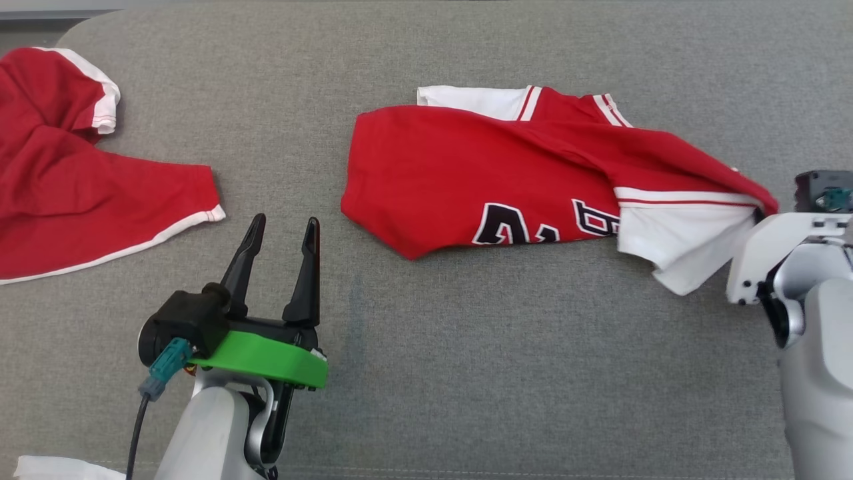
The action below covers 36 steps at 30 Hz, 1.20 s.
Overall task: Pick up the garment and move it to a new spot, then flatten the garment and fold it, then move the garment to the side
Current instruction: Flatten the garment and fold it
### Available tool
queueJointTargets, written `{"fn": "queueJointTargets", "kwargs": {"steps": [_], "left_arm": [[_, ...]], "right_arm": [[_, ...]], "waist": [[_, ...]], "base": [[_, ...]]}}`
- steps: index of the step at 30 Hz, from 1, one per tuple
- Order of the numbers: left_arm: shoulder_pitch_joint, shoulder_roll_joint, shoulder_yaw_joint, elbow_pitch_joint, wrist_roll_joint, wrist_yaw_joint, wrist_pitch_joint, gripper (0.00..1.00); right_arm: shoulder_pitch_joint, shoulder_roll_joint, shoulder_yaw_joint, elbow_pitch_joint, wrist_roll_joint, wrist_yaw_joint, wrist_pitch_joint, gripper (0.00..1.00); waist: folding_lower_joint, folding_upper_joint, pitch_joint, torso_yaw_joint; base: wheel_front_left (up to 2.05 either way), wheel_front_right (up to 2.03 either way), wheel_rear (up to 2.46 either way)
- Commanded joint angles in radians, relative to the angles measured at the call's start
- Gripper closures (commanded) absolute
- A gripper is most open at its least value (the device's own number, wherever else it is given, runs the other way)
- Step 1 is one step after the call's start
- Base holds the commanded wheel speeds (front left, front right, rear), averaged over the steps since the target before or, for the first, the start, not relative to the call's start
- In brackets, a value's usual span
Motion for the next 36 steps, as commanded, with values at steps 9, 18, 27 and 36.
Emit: {"fn": "queueJointTargets", "kwargs": {"steps": [9,18,27,36], "left_arm": [[-0.02,0.006,-0.009,0.001,0.011,-0.004,0.0,0.0],[0.021,0.003,0.006,0.017,0.012,-0.004,0.0,0.0],[0.073,0.008,0.042,0.028,0.014,-0.004,0.0,0.0],[0.108,0.007,0.06,0.023,0.022,-0.004,0.0,0.0]], "right_arm": [[-0.09,-0.057,-0.084,0.022,-0.124,-0.002,-0.07,0.0],[0.005,0.011,-0.075,-0.047,-0.094,-0.001,-0.229,0.0],[0.211,0.062,0.103,-0.246,-0.007,-0.001,-0.446,0.0],[0.372,0.077,0.234,-0.38,0.026,-0.001,-0.539,0.0]], "waist": [[0.0,0.0,0.008,0.026],[0.0,0.0,-0.05,0.007],[0.0,0.0,-0.129,-0.071],[0.0,0.0,-0.171,-0.11]], "base": [[0.0,0.0,0.0],[0.0,0.0,0.0],[0.0,0.0,0.0],[0.0,0.0,0.0]]}}
